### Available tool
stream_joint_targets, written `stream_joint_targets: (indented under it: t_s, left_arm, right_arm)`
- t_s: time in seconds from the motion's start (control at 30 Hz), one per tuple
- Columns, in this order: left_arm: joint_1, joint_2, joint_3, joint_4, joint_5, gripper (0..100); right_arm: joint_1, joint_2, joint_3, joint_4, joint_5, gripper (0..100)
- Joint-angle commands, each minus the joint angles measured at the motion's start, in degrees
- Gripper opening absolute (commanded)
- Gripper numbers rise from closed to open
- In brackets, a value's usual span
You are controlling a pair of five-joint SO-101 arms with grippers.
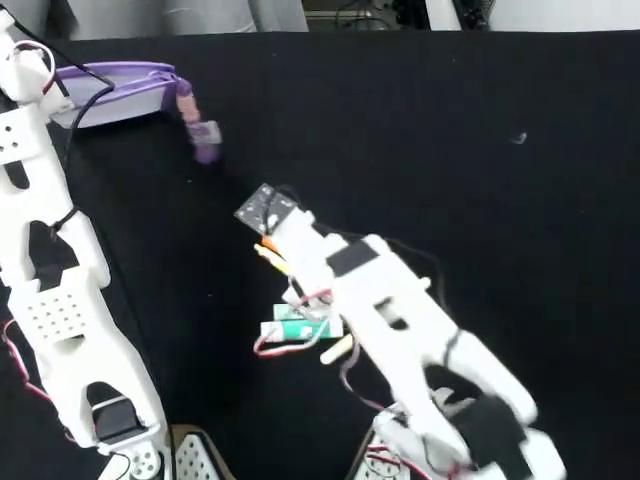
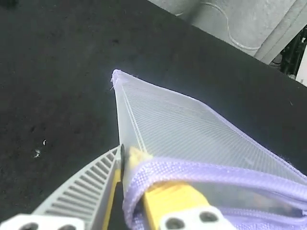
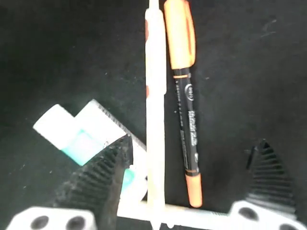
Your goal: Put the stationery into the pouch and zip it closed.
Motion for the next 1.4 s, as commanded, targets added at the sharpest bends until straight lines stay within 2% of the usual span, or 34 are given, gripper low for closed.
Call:
stream_joint_targets:
  t_s: [0.0,0.3,0.57,1.03,1.17,1.37]
  left_arm:
    - [-0.31,-0.53,-3.12,-2.46,-0.44,3]
    - [-0.04,-0.53,-3.21,-2.55,-0.44,3]
    - [0.13,-0.53,-3.21,-2.37,-0.44,3]
    - [5.49,-1.05,-3.30,0.35,-0.44,3]
    - [5.05,-1.05,-3.30,0.26,-0.44,3]
    - [4.88,-1.05,-3.30,0.09,-0.79,3]
  right_arm:
    - [-0.62,9.63,-7.25,-1.41,0.53,37.1]
    - [0.44,21.58,-13.93,-1.14,0.53,34.7]
    - [4.13,24.75,-19.12,2.29,0.53,0.9]
    - [5.63,11.12,-20.79,10.55,0.44,1.1]
    - [5.54,10.95,-18.33,8.00,-2.29,1.9]
    - [5.54,18.59,-16.66,2.64,-2.29,20.1]
